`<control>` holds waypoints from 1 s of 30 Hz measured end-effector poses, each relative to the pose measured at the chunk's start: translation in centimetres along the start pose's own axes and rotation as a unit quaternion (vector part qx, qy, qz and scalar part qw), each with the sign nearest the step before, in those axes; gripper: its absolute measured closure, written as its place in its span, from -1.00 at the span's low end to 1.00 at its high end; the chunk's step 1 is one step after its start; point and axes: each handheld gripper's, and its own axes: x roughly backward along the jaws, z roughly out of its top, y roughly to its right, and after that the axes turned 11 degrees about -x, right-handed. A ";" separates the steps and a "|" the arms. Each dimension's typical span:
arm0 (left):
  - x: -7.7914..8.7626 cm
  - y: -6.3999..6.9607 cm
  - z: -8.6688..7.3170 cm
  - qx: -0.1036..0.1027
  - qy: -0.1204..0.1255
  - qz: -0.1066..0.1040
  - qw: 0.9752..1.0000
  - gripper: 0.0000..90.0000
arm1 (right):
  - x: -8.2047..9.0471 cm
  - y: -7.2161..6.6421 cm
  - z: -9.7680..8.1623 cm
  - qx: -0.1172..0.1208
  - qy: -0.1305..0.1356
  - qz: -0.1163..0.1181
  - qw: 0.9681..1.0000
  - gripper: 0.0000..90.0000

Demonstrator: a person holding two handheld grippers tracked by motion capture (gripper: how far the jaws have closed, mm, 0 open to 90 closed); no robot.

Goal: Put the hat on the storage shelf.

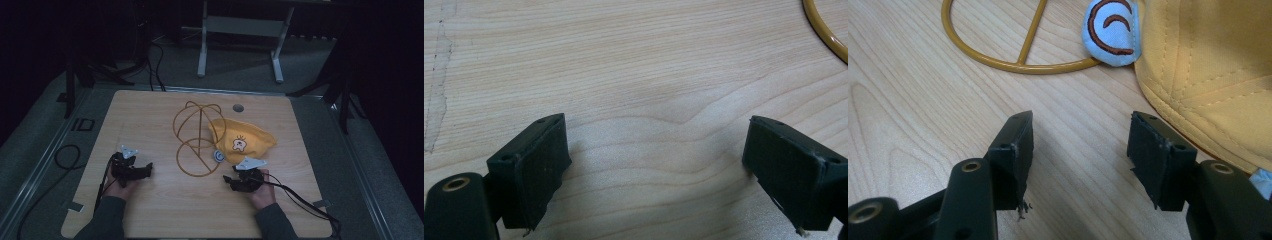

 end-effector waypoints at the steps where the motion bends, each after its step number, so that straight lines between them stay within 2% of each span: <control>1: 0.0 0.0 0.0 0.000 0.000 0.000 1.000 -0.74 | 0.0 0.0 0.0 0.000 0.000 0.000 1.000 -0.03; 5: 0.0 0.0 0.0 0.000 0.000 0.000 1.000 -0.74 | 0.0 0.0 0.0 0.000 0.000 0.000 1.000 -0.02; 7: 0.0 0.0 0.0 0.000 0.000 0.000 1.000 -0.74 | 0.0 0.0 0.0 -0.001 0.001 -0.002 1.000 0.04; 8: 0.0 0.0 0.0 0.000 0.000 0.000 1.000 -0.74 | 0.0 0.1 0.0 -0.003 0.003 -0.005 1.000 0.14; 10: 0.0 0.0 0.0 0.000 0.000 0.000 1.000 -0.74 | 0.0 0.3 0.1 -0.010 0.009 -0.008 1.000 0.56; 13: 0.0 0.0 0.0 0.000 0.000 0.000 1.000 -0.75 | 0.0 0.5 0.2 -0.030 0.011 -0.013 0.999 0.96; 17: 0.0 0.0 0.0 -0.001 0.000 -0.001 1.000 -0.75 | 0.1 0.2 0.5 -0.004 -0.005 -0.028 1.000 1.00; 20: 0.0 0.0 0.0 -0.001 0.000 -0.001 1.000 -0.75 | 0.3 0.3 0.7 -0.002 -0.006 -0.034 0.999 1.00; 21: 0.0 0.0 0.0 -0.001 0.000 -0.001 1.000 -0.74 | 0.6 0.3 1.0 0.004 -0.010 -0.051 0.999 1.00; 26: 0.0 0.0 0.0 -0.001 0.000 -0.001 1.000 -0.74 | 1.4 0.9 1.4 0.015 -0.007 -0.083 0.996 1.00; 27: 0.0 0.0 0.0 -0.001 0.000 -0.001 1.000 -0.74 | 1.9 1.4 1.6 0.023 -0.003 -0.106 0.994 1.00; 30: 0.0 0.0 0.0 -0.001 0.000 -0.001 1.000 -0.75 | 3.0 2.5 1.8 0.022 0.002 -0.130 0.991 1.00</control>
